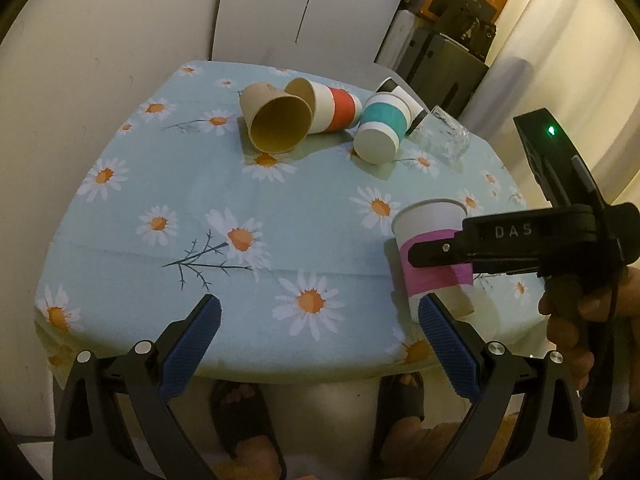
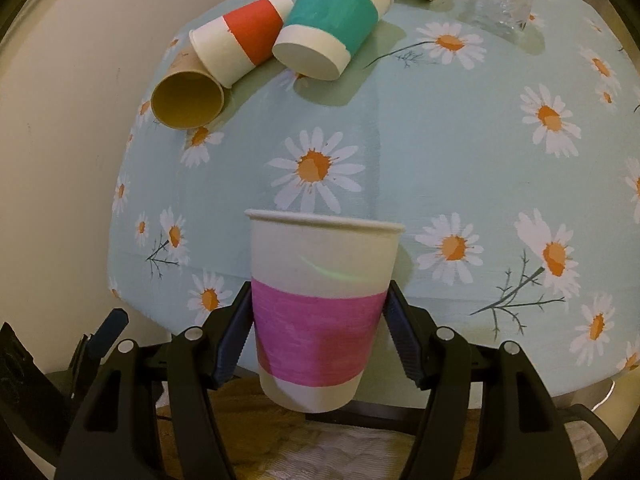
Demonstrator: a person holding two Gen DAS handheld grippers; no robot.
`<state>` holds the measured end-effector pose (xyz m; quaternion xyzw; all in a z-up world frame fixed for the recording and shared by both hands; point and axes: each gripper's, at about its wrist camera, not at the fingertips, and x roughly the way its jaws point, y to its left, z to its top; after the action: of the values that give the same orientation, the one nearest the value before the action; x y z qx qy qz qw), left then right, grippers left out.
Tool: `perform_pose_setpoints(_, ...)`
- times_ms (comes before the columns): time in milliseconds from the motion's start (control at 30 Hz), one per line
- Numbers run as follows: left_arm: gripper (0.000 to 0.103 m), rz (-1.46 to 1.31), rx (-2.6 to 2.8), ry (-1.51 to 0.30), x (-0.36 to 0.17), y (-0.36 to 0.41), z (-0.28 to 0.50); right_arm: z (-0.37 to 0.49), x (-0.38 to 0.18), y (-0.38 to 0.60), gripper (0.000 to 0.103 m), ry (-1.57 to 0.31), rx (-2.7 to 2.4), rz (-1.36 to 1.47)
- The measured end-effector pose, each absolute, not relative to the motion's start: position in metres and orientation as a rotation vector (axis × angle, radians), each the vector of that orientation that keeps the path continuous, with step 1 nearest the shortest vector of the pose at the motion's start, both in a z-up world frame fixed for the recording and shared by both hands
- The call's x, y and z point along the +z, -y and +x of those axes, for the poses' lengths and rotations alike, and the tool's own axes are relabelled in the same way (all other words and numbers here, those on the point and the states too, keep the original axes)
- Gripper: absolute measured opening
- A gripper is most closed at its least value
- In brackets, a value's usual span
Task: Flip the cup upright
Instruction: 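Close the right tool on the pink-banded cup and lift it upright, then open the right tool while the left tool closes on the upright pink-banded cup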
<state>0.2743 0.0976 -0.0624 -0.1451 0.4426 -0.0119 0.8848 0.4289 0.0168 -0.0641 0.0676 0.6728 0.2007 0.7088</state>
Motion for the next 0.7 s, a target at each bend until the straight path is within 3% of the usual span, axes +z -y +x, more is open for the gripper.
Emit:
perform_pose_setpoints(200, 0.096, -0.296, -0.026, -0.954, -0.072, -0.097, 0.278, 0.431, -0.068, -0.017, 0.075, -1.503, 0.431, 0.152)
perform_pose_setpoints(467, 0.096, -0.316, -0.037, -0.958, -0.071, -0.094, 0.279, 0.434, -0.05, 0.006, 0.076, -1.474, 0.44, 0.183)
perform_pose_setpoints(700, 0.096, -0.305, -0.071, -0.977, -0.055, -0.08, 0.292, 0.428, 0.002, 0.053, 0.076, -1.347, 0.456, 0.257)
